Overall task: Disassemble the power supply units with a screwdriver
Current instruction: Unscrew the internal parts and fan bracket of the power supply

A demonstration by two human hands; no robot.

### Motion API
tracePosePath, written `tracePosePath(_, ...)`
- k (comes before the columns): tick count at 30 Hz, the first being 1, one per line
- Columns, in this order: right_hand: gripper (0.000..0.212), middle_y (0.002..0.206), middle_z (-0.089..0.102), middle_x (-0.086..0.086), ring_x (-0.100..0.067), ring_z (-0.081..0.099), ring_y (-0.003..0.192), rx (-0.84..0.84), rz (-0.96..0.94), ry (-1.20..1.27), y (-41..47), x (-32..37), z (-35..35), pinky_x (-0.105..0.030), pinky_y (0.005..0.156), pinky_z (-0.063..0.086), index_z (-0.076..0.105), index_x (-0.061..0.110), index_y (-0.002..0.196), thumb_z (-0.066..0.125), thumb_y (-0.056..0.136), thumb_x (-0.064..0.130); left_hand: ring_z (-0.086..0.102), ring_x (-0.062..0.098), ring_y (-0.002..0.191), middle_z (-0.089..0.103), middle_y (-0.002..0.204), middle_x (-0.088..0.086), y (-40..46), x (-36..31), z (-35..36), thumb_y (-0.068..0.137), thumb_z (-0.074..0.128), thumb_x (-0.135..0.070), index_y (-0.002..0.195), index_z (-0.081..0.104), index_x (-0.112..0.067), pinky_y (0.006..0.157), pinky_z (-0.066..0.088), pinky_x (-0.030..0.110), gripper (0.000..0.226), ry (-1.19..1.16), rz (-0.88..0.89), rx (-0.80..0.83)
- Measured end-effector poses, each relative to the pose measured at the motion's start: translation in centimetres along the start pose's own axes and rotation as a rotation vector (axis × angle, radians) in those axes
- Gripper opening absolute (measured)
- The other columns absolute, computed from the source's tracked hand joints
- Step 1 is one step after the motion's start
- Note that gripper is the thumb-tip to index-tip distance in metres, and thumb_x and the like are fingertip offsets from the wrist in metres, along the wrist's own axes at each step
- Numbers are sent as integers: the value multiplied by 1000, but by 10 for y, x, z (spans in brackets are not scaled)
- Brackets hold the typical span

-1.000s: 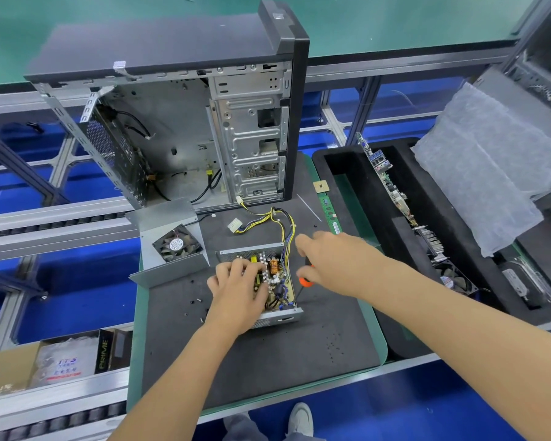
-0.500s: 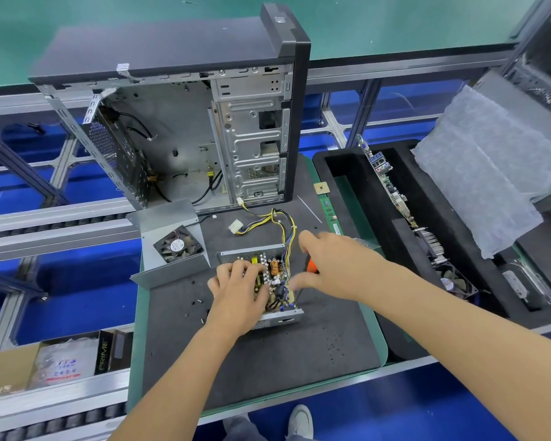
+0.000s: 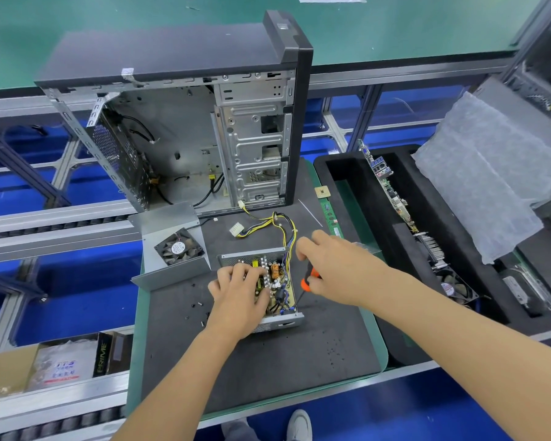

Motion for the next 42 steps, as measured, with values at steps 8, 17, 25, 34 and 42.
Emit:
tracePosePath(8,22,101,48,-2,-21,52,81,-27,87,142,-6,-15,-2,-31,68,43,47,19,103,59,90,31,31,19,115,45,122,-14,0,0,0,97,50,-43,128,52,-38,89,27,37,32,-8,-4,13)
tracePosePath(17,22,92,48,6,-16,53,80,-97,210,351,-13,-42,-18,-30,68,44,50,25,90,67,81,34,32,18,116,47,124,-16,0,-3,-5,99,48,-51,130,53,-37,94,29,38,34,-66,41,-6)
tracePosePath(25,9,73,62,3,-6,51,52,-182,329,656,-21,-61,-31,-14,48,41,57,30,85,65,81,30,43,16,108,61,110,-13,-1,-10,-12,92,69,-39,132,62,-25,88,22,34,43,-210,193,-12)
tracePosePath(34,6,66,59,7,-4,45,45,-128,391,809,-17,-62,-16,-17,48,42,62,32,83,67,82,33,56,24,72,67,72,-2,-11,0,-28,94,67,-14,100,76,-11,71,49,43,12,-261,259,-126)
tracePosePath(42,7,57,55,9,-7,43,41,-168,405,838,-6,-50,-4,-18,41,39,61,30,81,68,81,31,55,15,96,52,101,-4,-40,99,-21,104,47,-21,134,61,-11,89,43,27,34,-299,-217,-131)
Point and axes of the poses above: each hand's wrist, its own y-axis towards the middle knuckle, its own z-axis out of the palm, x = y × z, the point moved 4 cm from there along y, towards the middle knuckle
